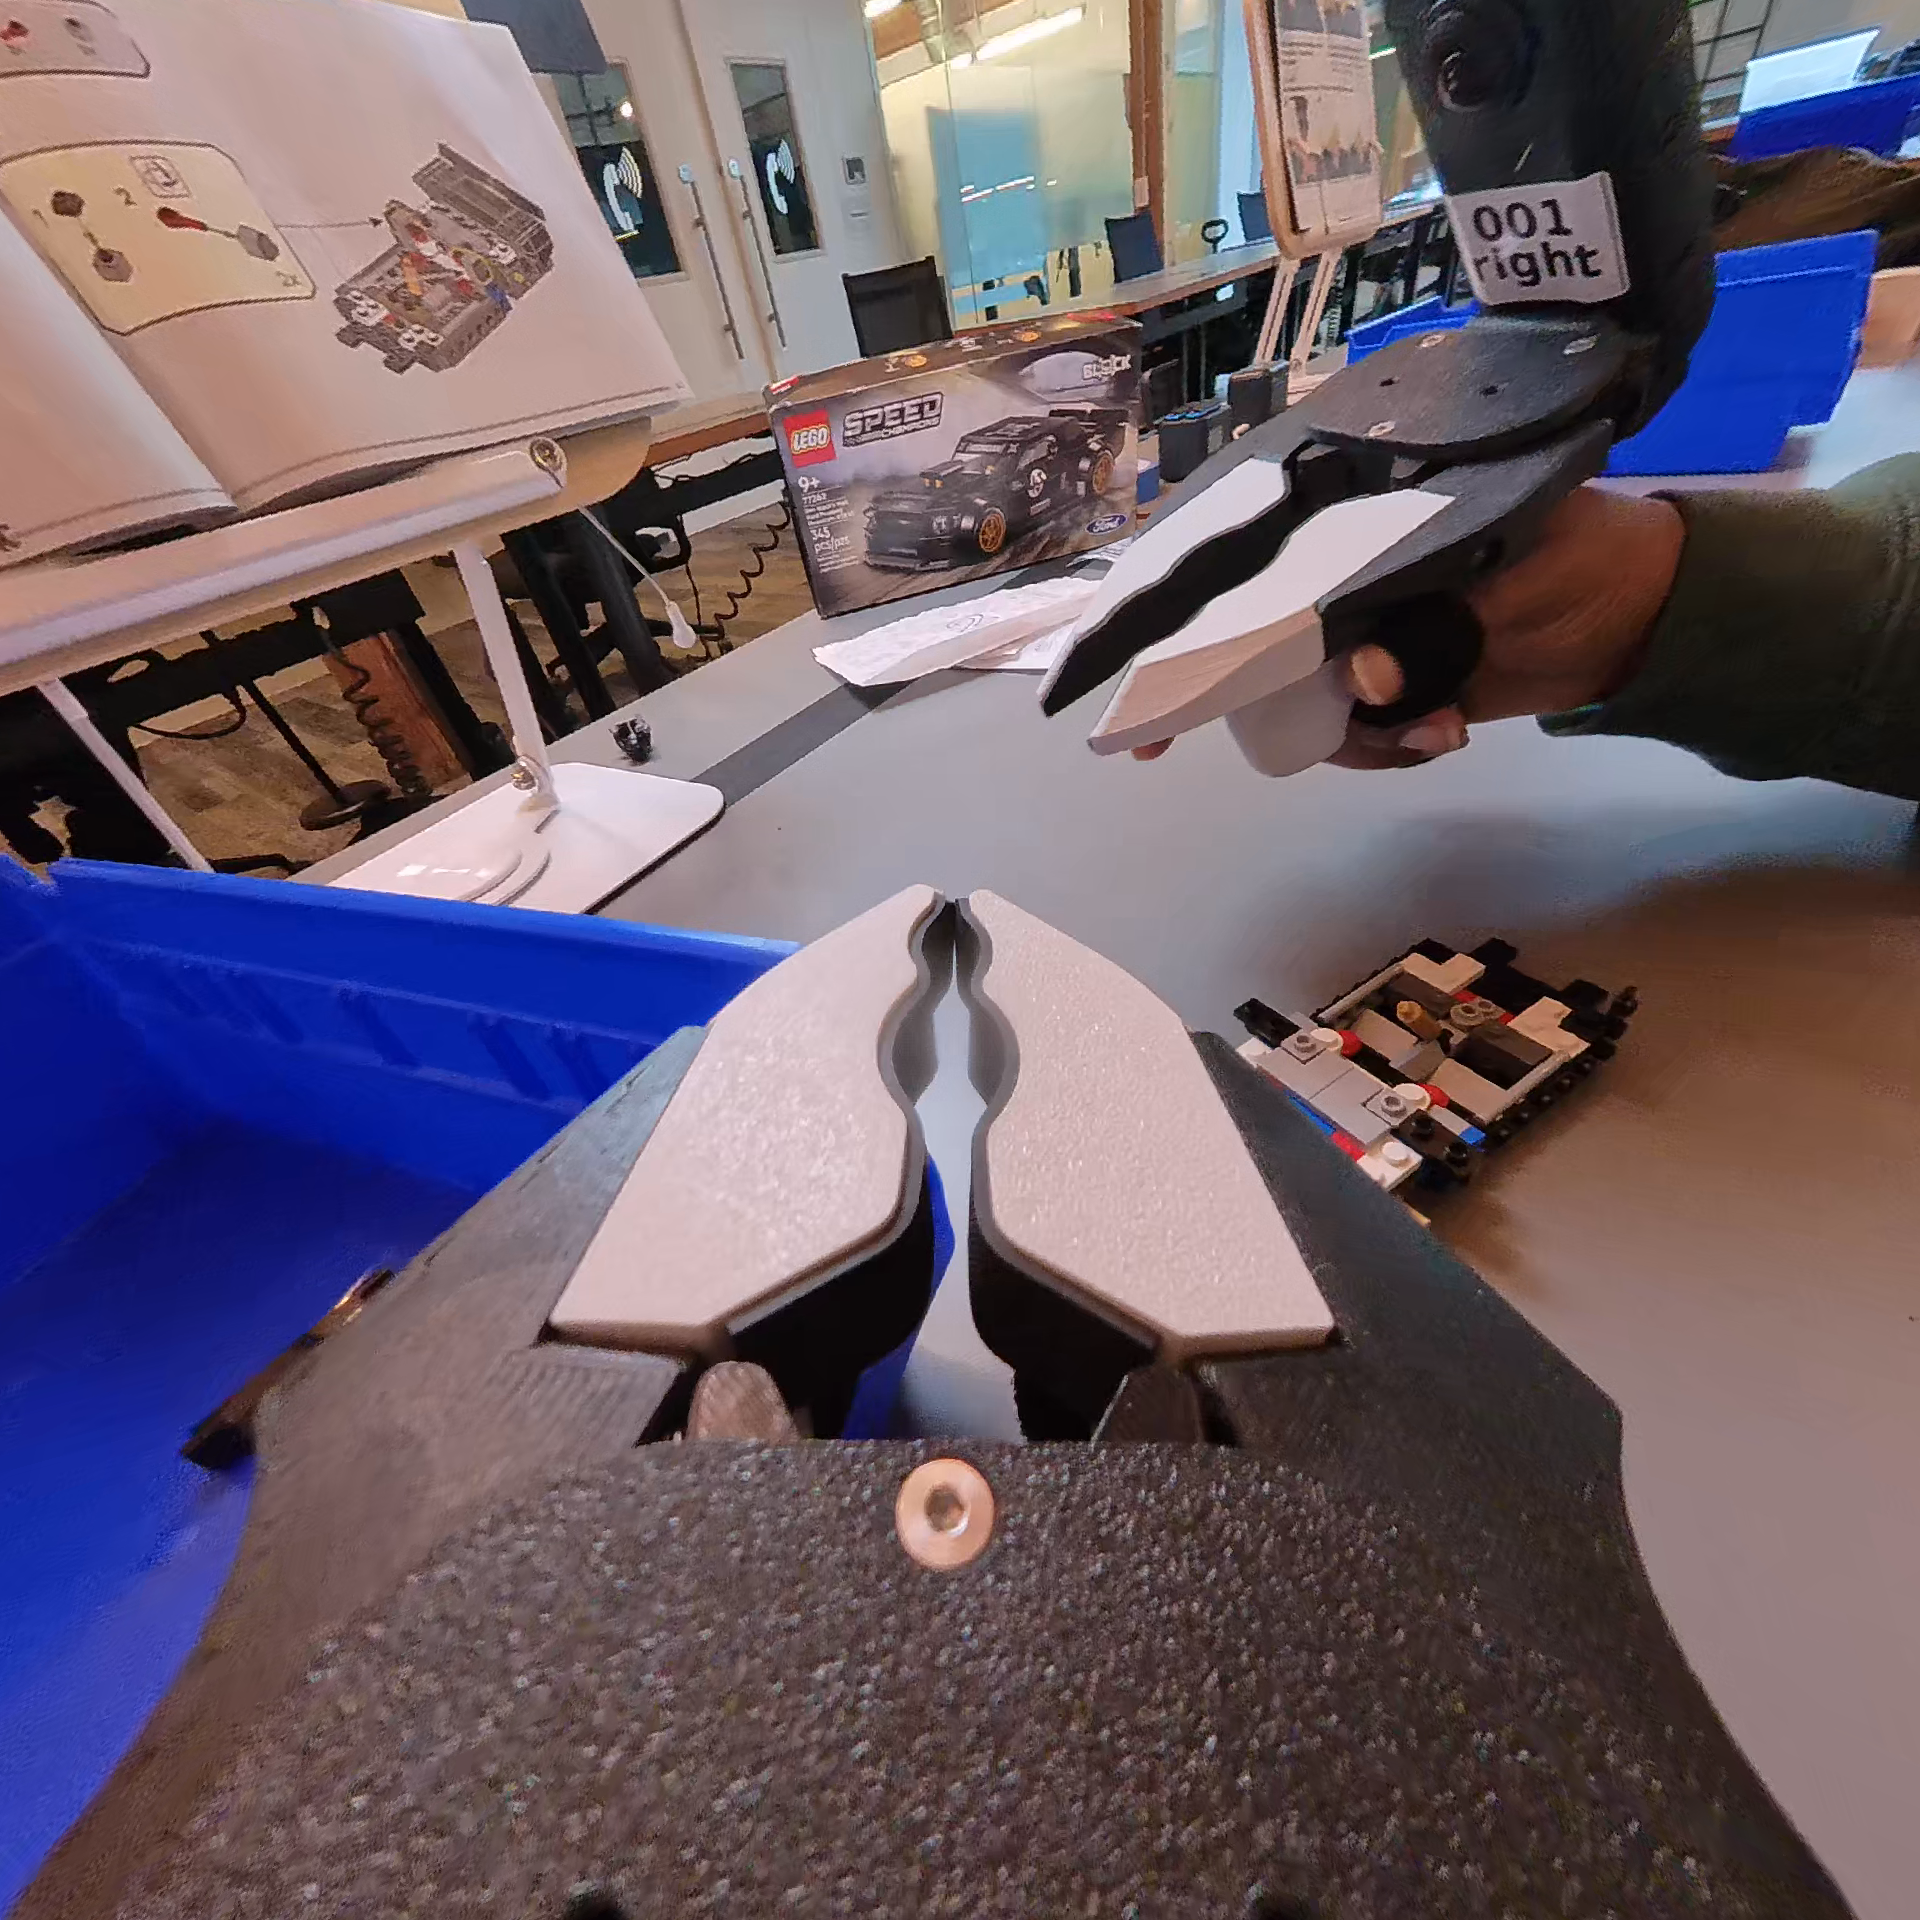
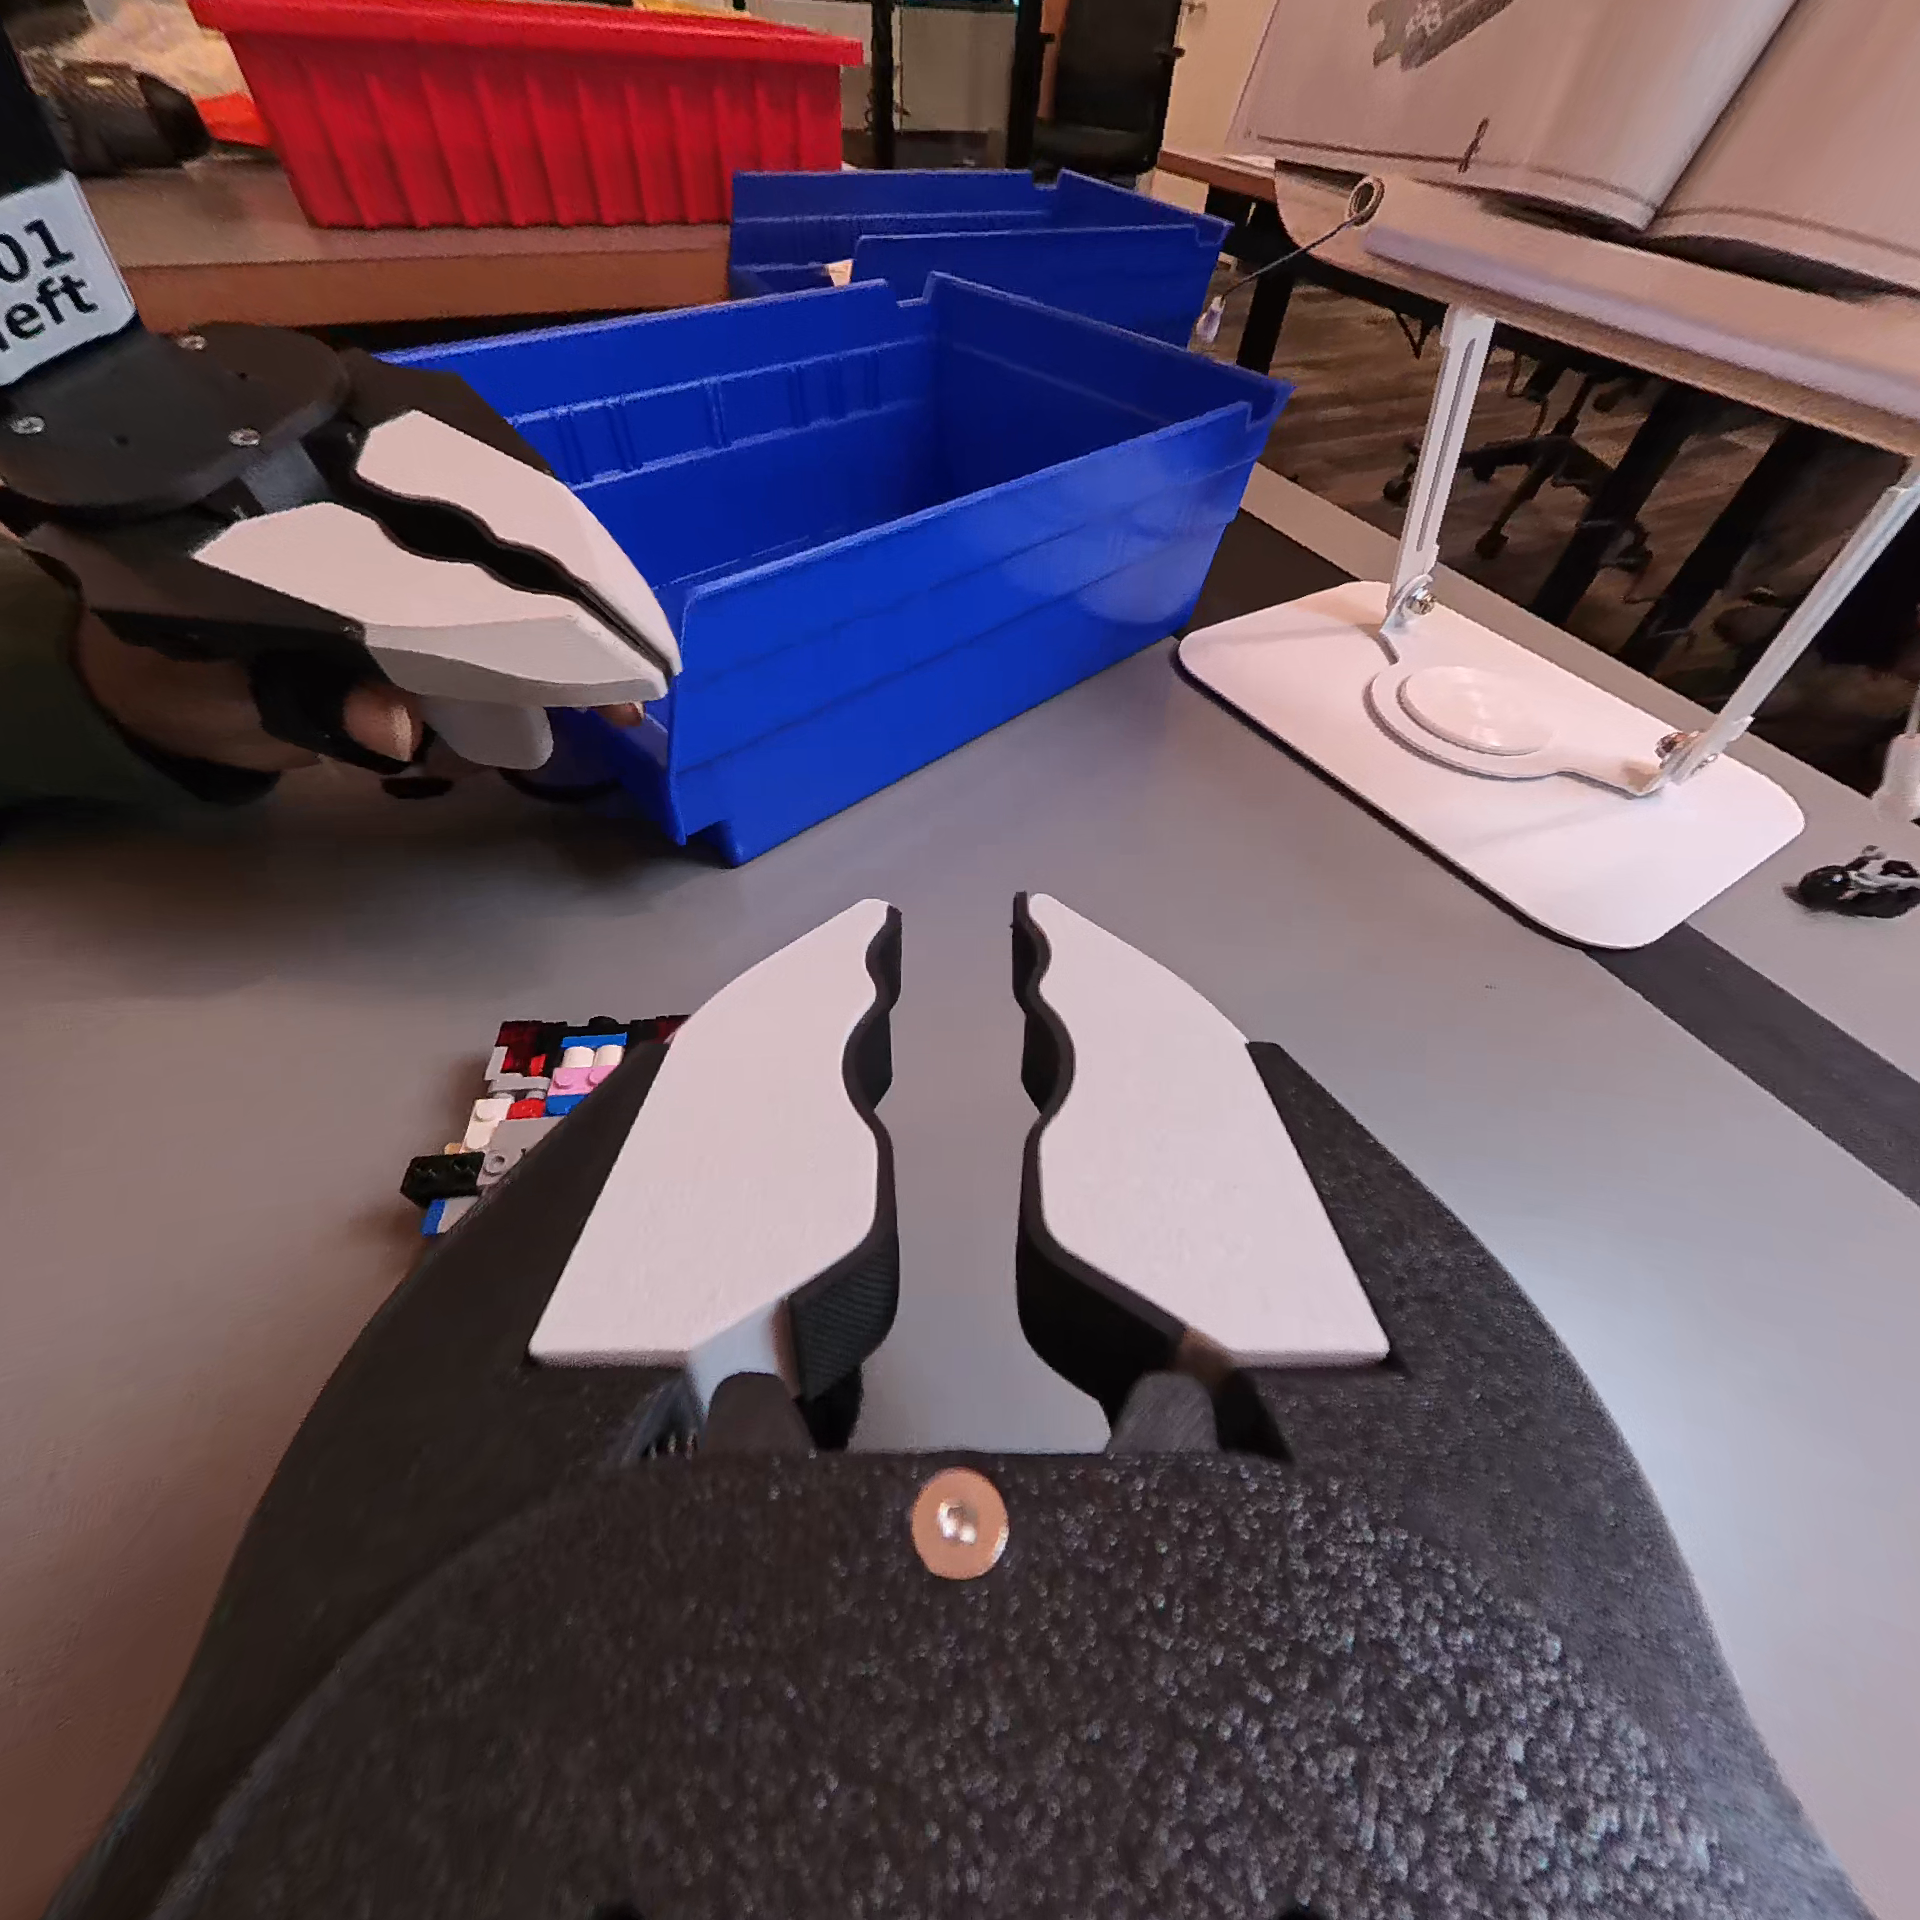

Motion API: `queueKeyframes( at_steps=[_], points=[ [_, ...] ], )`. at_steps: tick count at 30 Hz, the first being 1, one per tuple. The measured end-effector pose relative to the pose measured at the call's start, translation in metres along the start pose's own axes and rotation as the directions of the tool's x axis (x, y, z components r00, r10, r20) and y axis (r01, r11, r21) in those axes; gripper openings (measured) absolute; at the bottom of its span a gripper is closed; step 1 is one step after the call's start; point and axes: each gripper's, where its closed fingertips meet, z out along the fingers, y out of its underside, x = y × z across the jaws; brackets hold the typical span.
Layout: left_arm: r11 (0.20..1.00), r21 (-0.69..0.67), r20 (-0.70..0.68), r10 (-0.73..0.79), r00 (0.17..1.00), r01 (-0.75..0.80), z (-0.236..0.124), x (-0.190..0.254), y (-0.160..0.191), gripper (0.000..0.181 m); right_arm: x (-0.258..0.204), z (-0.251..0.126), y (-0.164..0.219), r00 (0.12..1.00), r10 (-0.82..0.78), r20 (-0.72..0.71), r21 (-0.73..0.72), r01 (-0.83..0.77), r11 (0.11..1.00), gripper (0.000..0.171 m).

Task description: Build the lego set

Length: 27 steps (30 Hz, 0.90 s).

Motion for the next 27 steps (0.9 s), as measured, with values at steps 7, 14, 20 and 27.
queueKeyframes(
  at_steps=[7,14,20,27],
  points=[
    [1.0,-0.012,0.022,-0.005,1.0,0.005,0.0,-0.005,0.003,0.0,-0.003,0.0,0.002,1.0,-0.013,0.013,-0.012,0.014,1.0,0.024],
    [1.0,-0.007,0.02,-0.012,1.0,0.013,0.0,-0.004,0.0,0.0,-0.014,0.004,0.011,0.996,-0.065,0.056,-0.07,0.068,0.995,0.026],
    [1.0,-0.019,0.001,-0.02,1.0,0.02,0.001,-0.001,0.002,0.0,-0.044,-0.004,0.044,0.966,-0.069,0.25,-0.305,0.146,0.941,0.035],
    [0.996,-0.085,-0.106,-0.025,0.994,0.016,0.006,0.017,0.013,0.0,-0.065,-0.027,0.069,0.919,0.041,0.391,-0.456,0.155,0.877,0.038]
  ],
)
